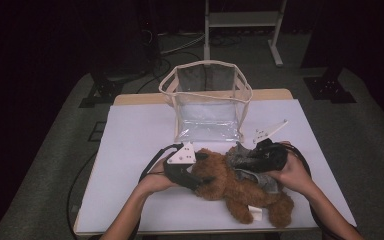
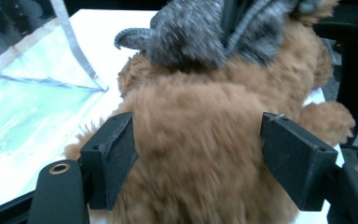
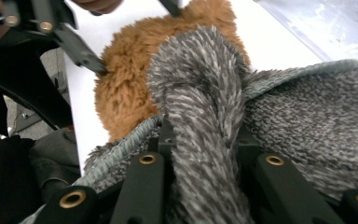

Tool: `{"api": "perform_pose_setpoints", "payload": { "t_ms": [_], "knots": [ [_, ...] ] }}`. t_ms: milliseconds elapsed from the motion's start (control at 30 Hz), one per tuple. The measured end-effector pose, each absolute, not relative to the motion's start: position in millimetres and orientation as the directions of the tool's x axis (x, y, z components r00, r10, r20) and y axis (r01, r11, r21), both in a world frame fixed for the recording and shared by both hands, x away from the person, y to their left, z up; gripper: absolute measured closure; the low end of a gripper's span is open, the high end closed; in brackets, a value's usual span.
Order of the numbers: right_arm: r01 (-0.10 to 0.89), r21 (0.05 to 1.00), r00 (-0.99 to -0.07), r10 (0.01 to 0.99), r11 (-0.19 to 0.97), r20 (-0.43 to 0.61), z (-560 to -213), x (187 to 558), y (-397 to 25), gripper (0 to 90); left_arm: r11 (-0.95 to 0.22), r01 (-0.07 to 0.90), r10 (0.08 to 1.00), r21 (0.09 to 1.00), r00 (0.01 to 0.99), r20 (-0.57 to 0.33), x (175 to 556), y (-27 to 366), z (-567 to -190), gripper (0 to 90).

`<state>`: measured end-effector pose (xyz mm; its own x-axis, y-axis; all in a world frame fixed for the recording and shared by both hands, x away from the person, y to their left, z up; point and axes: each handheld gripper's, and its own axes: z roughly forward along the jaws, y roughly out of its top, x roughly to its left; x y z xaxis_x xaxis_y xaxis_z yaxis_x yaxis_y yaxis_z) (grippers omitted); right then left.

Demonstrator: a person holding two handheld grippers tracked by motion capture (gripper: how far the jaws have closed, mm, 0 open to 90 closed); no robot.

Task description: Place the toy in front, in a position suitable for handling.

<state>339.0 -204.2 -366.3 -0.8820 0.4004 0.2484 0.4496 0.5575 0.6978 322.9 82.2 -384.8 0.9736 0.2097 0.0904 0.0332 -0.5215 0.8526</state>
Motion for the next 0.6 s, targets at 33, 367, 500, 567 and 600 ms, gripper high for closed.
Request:
{"api": "perform_pose_setpoints", "payload": {
  "t_ms": [33, 367, 500, 567, 600],
  "knots": [
    [0.444, 0.703, -0.884, 0.401, 0.556, 0.242, -365, 337, -205, 71.6, -0.538, 0.031, 0.202, 0.843, 0.975, 0.092, 323, 80, -386, 26.9],
    [0.475, 0.774, -0.849, 0.45, 0.419, 0.277, -336, 334, -262, 71.4, -0.574, 0.026, 0.187, 0.818, 0.977, 0.099, 319, 76, -390, 27.5],
    [0.473, 0.786, -0.835, 0.487, 0.399, 0.255, -323, 331, -284, 71.3, -0.578, 0.027, 0.185, 0.815, 0.978, 0.099, 318, 76, -390, 27.5],
    [0.472, 0.784, -0.823, 0.521, 0.403, 0.228, -317, 327, -296, 71.1, -0.579, 0.021, 0.18, 0.815, 0.978, 0.103, 316, 77, -390, 27.9],
    [0.472, 0.784, -0.823, 0.521, 0.403, 0.228, -317, 327, -296, 71.1, -0.579, 0.021, 0.18, 0.815, 0.978, 0.103, 316, 77, -390, 28.0]
  ]
}}
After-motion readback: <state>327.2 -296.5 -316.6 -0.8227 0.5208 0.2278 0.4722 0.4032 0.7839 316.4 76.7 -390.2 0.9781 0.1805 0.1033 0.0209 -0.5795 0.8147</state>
